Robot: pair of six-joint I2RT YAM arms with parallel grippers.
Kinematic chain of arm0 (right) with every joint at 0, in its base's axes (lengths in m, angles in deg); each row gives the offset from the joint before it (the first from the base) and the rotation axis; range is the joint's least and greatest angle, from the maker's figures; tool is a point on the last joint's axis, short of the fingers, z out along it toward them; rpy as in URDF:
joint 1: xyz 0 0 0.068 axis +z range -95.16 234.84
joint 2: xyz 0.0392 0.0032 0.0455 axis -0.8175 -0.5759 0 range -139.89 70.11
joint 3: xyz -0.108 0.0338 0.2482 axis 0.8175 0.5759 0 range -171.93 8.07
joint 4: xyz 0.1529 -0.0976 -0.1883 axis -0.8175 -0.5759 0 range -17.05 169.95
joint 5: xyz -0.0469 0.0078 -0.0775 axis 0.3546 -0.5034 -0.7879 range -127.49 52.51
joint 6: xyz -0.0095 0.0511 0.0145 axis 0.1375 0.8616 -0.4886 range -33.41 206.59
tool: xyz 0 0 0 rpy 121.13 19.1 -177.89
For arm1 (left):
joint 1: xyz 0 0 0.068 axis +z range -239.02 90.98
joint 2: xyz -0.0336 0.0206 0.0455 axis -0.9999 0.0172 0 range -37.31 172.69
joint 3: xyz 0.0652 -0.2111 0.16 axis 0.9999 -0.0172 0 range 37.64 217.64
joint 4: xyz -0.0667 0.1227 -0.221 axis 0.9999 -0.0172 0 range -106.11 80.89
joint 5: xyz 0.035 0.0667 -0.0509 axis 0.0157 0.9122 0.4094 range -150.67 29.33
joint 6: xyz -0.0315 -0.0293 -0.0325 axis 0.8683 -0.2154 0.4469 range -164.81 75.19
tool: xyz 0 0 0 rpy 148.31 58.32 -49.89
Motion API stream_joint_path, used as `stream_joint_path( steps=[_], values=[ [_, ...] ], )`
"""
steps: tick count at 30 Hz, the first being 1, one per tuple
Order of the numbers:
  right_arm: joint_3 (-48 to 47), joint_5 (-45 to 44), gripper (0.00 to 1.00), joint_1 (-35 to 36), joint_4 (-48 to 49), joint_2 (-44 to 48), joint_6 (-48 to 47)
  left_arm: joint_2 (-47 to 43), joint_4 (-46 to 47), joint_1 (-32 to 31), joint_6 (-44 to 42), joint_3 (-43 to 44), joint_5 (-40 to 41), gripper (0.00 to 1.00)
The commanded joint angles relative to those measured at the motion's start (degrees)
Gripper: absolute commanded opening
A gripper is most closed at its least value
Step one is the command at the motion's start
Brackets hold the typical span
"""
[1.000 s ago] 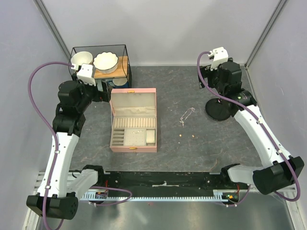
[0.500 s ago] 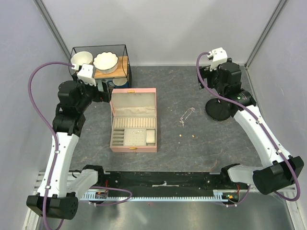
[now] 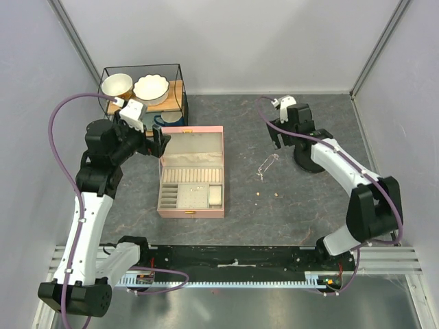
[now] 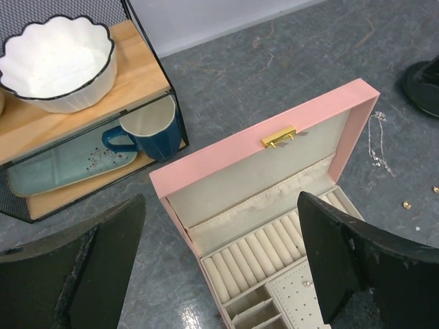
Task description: Organize the mixed jewelry
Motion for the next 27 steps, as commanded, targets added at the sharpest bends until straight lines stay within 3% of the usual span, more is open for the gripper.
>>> stream_joint_path(
  steps=[1, 12, 27],
  values=[
    [0.9, 1.2, 0.98, 0.1, 0.9, -4.4, -0.7, -1.1, -1.0, 0.2, -2.8, -0.5, -2.6, 0.99],
    [0.3, 9.0, 0.91, -0.7, 1.0, -14.3, -4.8, -1.3, -1.4, 0.1, -4.3, -1.5, -2.8, 0.99],
    [-5.1, 19.4, 0.79, -5.5, -1.4, -20.5, -11.4, -0.9, -1.8, 0.1, -5.5, -1.9, -4.6, 0.99]
  ],
)
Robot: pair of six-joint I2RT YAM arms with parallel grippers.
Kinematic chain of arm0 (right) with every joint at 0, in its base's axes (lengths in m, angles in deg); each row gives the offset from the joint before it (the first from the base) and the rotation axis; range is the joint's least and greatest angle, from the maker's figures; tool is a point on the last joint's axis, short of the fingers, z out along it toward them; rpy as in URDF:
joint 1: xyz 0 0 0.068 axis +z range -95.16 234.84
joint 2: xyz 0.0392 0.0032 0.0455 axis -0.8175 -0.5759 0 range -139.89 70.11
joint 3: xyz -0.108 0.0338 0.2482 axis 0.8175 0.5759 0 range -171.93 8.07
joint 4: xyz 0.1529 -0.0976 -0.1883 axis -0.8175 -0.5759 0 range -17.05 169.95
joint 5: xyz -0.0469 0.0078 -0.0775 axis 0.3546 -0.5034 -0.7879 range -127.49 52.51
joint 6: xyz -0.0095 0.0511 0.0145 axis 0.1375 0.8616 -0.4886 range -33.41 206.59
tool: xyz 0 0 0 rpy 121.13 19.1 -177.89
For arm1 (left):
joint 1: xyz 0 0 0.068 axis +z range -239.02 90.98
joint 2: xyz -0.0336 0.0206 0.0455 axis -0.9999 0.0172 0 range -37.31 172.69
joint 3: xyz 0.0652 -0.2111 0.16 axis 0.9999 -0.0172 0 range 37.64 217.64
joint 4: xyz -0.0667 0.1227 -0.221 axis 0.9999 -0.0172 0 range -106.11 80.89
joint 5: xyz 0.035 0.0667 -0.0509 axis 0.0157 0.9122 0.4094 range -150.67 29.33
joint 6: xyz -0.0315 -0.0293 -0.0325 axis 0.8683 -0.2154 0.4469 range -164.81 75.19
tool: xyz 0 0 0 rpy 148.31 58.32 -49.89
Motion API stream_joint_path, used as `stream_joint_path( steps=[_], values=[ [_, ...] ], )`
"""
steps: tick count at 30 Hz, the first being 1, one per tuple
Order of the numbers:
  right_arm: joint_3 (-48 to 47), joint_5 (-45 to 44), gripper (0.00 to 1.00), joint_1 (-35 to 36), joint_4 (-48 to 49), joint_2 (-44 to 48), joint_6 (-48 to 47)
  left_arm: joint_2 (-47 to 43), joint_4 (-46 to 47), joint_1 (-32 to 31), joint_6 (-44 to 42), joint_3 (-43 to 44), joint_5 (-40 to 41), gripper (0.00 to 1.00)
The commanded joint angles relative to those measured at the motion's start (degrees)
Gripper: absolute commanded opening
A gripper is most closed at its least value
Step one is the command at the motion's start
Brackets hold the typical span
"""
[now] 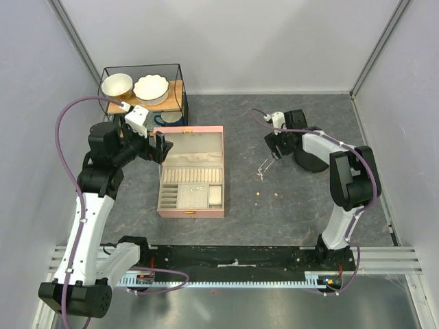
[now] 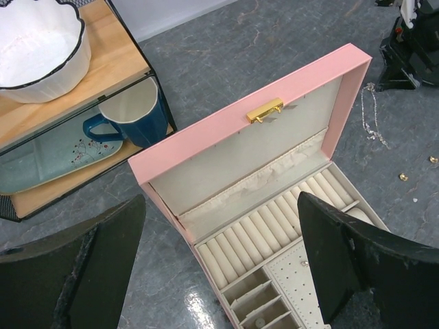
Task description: Organize the mixed jewelry
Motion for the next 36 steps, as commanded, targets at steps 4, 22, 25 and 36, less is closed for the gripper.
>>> stream_joint_path(
  steps=[4, 22, 25, 36],
  values=[
    [-3.5, 4.6, 0.78, -1.0, -0.3, -1.7, -2.1, -0.5, 0.9, 0.1, -2.1, 0.1, -1.3, 0.99],
    [-4.6, 6.8, 0.71, -1.0, 0.0, -4.7, -1.9, -0.9, 0.9, 0.1, -2.7, -0.4, -1.1, 0.99],
    [-5.2, 7.1, 0.69, -1.1, 0.0, -5.2, -1.9, -0.9, 0.9, 0.1, -3.0, -0.5, -1.0, 0.99],
    [-3.8, 7.2, 0.52, -0.9, 0.0, -6.0, -1.5, -1.2, 0.9, 0.2, -3.3, -0.6, -0.6, 0.99]
  ],
)
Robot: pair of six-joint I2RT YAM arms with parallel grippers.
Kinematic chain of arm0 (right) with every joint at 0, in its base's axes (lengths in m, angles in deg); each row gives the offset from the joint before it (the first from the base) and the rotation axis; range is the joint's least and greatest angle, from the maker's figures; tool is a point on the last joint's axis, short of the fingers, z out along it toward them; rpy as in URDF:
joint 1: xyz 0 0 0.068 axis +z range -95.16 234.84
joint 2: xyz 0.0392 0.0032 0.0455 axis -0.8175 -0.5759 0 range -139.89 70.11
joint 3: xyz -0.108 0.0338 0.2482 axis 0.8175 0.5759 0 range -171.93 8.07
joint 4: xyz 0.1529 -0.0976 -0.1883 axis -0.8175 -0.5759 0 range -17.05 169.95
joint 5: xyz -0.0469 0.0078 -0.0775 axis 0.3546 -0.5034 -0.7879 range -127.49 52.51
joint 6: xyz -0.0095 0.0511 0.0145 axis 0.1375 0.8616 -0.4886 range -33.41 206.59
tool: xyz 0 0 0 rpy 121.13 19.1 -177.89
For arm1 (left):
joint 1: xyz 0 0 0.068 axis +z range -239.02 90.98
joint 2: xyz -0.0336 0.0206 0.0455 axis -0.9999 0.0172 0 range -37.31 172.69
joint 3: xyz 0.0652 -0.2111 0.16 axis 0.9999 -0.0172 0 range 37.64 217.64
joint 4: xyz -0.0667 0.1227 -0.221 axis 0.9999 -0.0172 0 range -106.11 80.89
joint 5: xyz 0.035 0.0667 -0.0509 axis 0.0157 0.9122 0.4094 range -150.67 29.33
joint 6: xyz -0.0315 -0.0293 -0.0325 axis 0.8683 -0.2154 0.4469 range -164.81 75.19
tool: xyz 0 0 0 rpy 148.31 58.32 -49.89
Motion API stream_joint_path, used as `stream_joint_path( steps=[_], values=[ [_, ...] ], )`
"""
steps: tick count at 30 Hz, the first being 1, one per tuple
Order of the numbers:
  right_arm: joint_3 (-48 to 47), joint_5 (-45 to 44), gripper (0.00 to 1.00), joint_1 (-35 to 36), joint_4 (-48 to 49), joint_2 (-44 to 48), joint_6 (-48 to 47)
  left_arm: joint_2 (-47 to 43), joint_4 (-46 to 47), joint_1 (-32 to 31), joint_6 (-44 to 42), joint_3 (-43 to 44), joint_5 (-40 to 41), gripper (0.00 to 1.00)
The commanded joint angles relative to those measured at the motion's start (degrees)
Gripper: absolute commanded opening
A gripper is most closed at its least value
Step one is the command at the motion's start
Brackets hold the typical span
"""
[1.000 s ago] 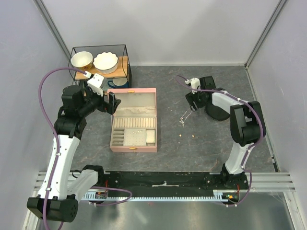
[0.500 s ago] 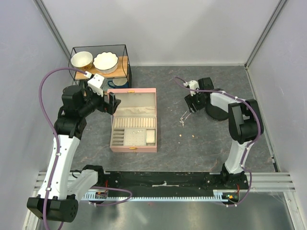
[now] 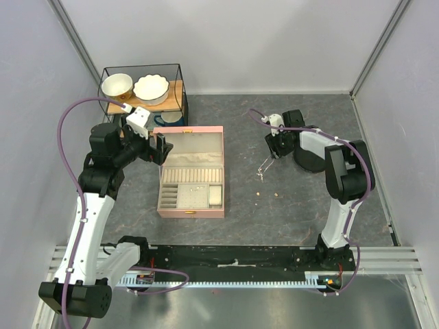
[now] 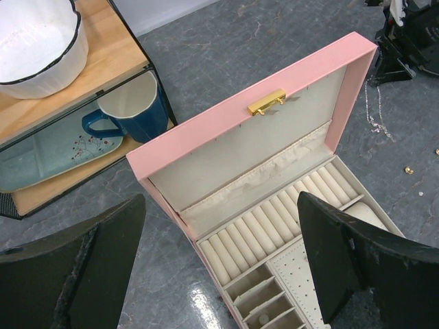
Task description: Organize the mixed jewelry
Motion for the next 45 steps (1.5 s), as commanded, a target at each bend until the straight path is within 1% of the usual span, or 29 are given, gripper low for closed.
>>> stream_joint_path(
  steps=[1, 5, 8, 11, 12, 13, 14, 15, 18, 20, 24, 26, 28, 30, 38, 45],
  values=[
    [-0.1, 0.9, 0.52, 0.2, 0.8, -0.3, 0.0, -1.3, 1.0, 0.0, -2.1, 0.2, -0.6, 0.99],
    [0.8, 0.4, 0.47, 0.6, 0.9, -0.2, 0.0, -1.2, 1.0, 0.1, -2.0, 0.2, -0.9, 0.99],
    [1.0, 0.0, 0.41, 1.3, 0.9, -0.4, 0.3, -1.2, 1.0, 0.1, -1.8, 0.3, -1.5, 0.99],
    [1.1, -0.3, 0.31, 1.9, 0.8, 0.0, 0.5, -1.5, 1.1, 0.1, -1.7, 0.1, -1.9, 0.99],
    [1.1, -0.4, 0.26, 2.1, 0.7, 0.3, 0.6, -1.6, 1.0, 0.1, -1.8, 0.0, -2.3, 0.99],
    [0.9, -0.4, 0.23, 2.1, 0.4, 0.6, 0.9, -1.6, 0.6, 0.0, -2.1, -0.1, -3.3, 0.99],
    [0.5, -0.4, 0.2, 2.0, 0.2, 1.3, 1.1, -1.7, 0.3, 0.0, -2.5, -0.6, -6.4, 0.99],
    [0.3, -0.4, 0.12, 2.1, -0.3, 1.8, 1.2, -1.7, 0.0, -0.3, -3.5, -0.9, -8.1, 0.99],
    [-0.9, -0.1, 0.03, 2.2, -1.8, 4.3, 1.9, -1.2, -0.7, -2.5, -4.6, -2.2, -11.5, 0.99],
    [-1.8, 0.3, 0.0, 2.2, -2.6, 7.0, 2.0, -0.9, -1.4, -4.0, -5.7, -2.9, -11.7, 0.99],
    [-4.4, 1.8, 0.0, 2.8, -6.8, 11.9, 1.8, 0.1, -2.3, -9.7, -7.0, -2.9, -11.0, 0.99],
    [-6.1, 2.8, 0.0, 3.4, -8.4, 14.4, 1.6, 0.9, -2.3, -11.9, -6.8, -2.2, -9.1, 0.99],
    [-7.7, 3.9, 0.0, 4.3, -10.7, 15.9, 1.4, 2.6, -2.1, -15.6, -6.7, -1.7, -6.8, 0.99],
    [-8.5, 4.5, 0.0, 5.0, -12.8, 17.9, 1.0, 4.0, -1.1, -18.2, -6.0, -1.1, -6.4, 0.99],
    [-14.0, 8.0, 0.0, 9.6, -20.9, 23.8, -2.3, 9.3, 5.0, -20.6, -3.9, 2.1, -9.3, 0.98],
    [-21.4, 9.9, 0.0, 14.7, -27.8, 27.1, -4.1, 14.2, 9.3, -24.3, -3.9, 6.1, -9.1, 0.98]
  ],
)
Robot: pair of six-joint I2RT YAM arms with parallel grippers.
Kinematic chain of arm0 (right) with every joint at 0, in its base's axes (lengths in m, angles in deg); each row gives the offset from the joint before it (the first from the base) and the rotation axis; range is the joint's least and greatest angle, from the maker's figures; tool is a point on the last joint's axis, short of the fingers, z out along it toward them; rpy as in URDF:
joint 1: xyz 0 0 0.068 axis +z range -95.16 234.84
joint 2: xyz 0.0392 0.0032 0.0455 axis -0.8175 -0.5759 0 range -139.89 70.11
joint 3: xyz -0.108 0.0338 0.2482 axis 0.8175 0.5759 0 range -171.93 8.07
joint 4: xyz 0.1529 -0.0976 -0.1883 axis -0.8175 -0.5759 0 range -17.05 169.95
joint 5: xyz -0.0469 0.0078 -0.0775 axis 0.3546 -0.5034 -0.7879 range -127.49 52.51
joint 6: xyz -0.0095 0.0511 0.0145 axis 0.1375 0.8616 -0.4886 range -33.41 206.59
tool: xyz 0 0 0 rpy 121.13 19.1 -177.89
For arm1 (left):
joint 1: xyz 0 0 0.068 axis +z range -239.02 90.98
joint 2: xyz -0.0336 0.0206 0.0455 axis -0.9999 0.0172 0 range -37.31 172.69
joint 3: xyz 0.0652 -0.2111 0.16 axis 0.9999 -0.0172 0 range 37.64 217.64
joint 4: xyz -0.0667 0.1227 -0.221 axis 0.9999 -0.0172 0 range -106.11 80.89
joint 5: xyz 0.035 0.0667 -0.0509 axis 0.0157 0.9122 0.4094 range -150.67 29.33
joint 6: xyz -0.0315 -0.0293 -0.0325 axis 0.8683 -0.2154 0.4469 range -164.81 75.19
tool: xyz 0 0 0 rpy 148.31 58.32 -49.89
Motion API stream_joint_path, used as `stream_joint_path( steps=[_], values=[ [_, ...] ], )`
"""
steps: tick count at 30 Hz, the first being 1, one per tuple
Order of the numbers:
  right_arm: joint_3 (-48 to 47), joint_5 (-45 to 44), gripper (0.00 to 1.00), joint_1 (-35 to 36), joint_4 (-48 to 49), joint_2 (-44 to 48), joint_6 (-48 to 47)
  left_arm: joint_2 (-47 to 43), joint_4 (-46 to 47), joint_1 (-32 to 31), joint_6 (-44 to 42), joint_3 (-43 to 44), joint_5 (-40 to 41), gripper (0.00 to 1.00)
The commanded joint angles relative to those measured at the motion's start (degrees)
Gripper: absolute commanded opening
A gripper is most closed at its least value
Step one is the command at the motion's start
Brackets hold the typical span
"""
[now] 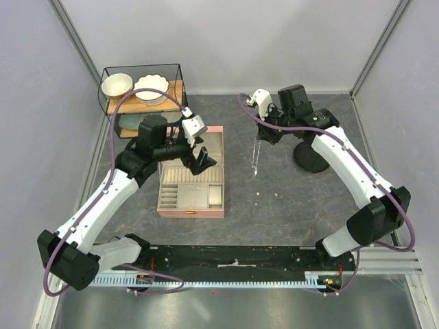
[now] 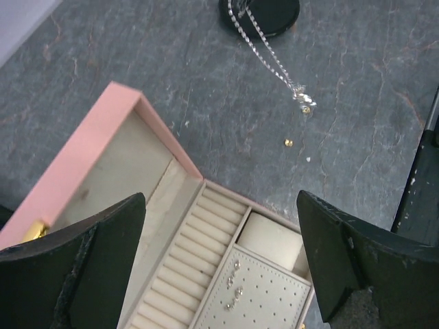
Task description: Organize the mixed jewelry
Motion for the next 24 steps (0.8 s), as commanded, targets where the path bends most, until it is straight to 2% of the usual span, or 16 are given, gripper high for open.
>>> stream_joint_path(
  steps=[1, 12, 24],
  values=[
    [-6.8, 3.5, 0.0, 3.1, -4.8, 3.4, -2.0, 2.1, 6.3, -2.3, 0.5, 4.4, -1.0, 0.98],
    [-12.7, 4.2, 0.0, 8.0, -8.7, 3.2, -2.4, 6.6, 14.6, -4.7, 4.9, 6.1, 0.6, 0.99],
    [-16.2, 6.5, 0.0, 9.6, -10.1, 3.3, -1.8, 9.7, 17.8, -6.7, 4.2, 6.7, -9.8, 0.99]
  ],
)
